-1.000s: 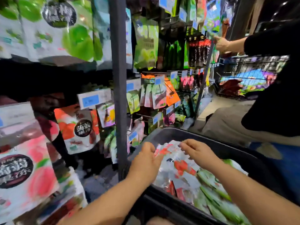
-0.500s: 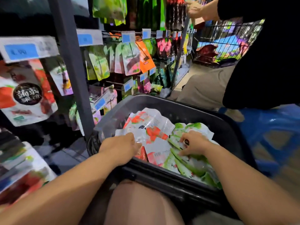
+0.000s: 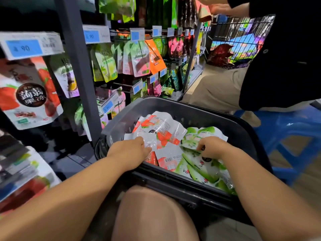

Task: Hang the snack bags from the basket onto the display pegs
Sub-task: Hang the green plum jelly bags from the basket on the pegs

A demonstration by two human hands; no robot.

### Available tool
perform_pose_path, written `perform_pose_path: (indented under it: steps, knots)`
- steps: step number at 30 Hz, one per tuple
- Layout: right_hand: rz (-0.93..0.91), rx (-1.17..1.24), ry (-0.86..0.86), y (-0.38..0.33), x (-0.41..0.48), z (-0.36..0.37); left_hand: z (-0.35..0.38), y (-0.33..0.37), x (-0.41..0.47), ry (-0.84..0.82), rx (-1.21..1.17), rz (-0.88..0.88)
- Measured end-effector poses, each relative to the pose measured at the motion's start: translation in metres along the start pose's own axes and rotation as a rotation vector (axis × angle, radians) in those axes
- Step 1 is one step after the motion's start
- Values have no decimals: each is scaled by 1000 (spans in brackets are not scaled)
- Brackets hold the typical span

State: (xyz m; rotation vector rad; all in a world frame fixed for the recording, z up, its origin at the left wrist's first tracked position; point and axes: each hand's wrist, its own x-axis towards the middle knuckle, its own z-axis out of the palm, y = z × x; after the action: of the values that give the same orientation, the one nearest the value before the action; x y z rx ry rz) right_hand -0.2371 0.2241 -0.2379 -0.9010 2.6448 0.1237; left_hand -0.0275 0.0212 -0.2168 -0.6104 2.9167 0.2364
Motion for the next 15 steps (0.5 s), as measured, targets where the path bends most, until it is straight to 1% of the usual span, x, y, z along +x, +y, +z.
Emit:
perform_pose_path:
  steps: [3,5,9,12,15]
  knots:
    - [-3,58,68,6,-2,2,-3,1,-3,-16,37,17]
    - [3,150,147,10,-1,4,-2,1,-3,-25,40,10]
    - [-25,381,306,10,-2,3,5,-2,4,4,-46,-35]
    - [-45,594,405,1,-7,-2,4,-3,2,6,-5,1]
    - [-55,842,548,-8,-14,-11,3,-2,1,2,24,14]
